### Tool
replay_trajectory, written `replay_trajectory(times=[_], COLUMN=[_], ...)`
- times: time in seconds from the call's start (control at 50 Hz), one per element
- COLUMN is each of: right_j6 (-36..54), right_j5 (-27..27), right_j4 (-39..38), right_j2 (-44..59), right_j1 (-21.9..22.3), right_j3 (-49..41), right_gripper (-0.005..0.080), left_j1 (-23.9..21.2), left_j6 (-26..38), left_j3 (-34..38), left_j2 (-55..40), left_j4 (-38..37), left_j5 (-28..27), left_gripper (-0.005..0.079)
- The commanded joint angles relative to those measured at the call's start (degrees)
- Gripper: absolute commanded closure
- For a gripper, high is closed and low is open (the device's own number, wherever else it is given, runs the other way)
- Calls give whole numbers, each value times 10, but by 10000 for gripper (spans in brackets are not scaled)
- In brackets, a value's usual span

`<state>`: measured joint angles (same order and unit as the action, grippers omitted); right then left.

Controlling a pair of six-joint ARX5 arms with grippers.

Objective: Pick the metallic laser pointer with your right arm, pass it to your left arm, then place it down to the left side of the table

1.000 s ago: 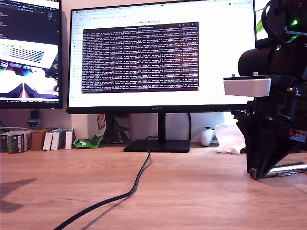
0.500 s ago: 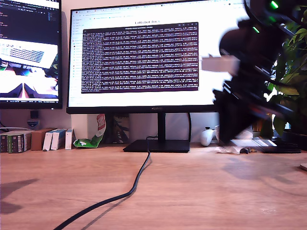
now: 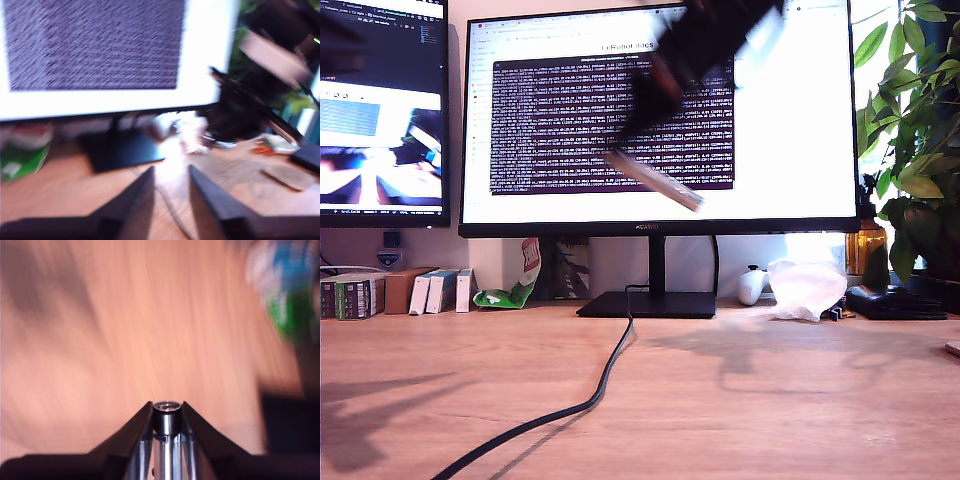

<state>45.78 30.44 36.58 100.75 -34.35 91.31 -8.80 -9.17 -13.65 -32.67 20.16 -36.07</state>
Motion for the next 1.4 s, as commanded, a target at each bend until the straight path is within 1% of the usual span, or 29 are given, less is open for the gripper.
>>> replay_trajectory(times=[0.0,0.18,0.42,0.54,0.64,0.8,0.94,1.1,1.2,1.24,1.3,1.38], right_j6=[-27,-71,-100,-115,-115,-115,-115,-115,-115,-115,-120,-120], right_j5=[41,144,205,220,221,222,224,233,232,233,233,233], right_j4=[-5,-34,-74,-94,-104,-111,-116,-130,-131,-131,-132,-132], right_j2=[4,4,4,4,4,4,4,4,4,4,4,4], right_j1=[-10,-32,-59,-73,-88,-104,-114,-118,-119,-119,-120,-120], right_j3=[24,75,95,95,95,95,95,95,95,95,95,95], right_gripper=[765,765,765,765,765,765,765,765,765,765,765,765], left_j1=[-12,-43,-64,-70,-71,-76,-92,-112,-123,-125,-127,-126], left_j6=[7,6,-1,-14,-14,-15,-16,-20,-20,-20,-20,-19], left_j3=[-7,-7,-7,-8,-13,-28,-46,-63,-64,-64,-64,-64], left_j2=[-18,-57,-112,-139,-158,-177,-181,-181,-182,-183,-183,-183], left_j4=[17,98,219,261,284,299,309,309,308,309,308,303], left_j5=[-7,-10,-2,6,8,3,0,-17,-15,-13,-12,-11], left_gripper=[376,377,377,377,377,378,378,379,384,394,441,558])
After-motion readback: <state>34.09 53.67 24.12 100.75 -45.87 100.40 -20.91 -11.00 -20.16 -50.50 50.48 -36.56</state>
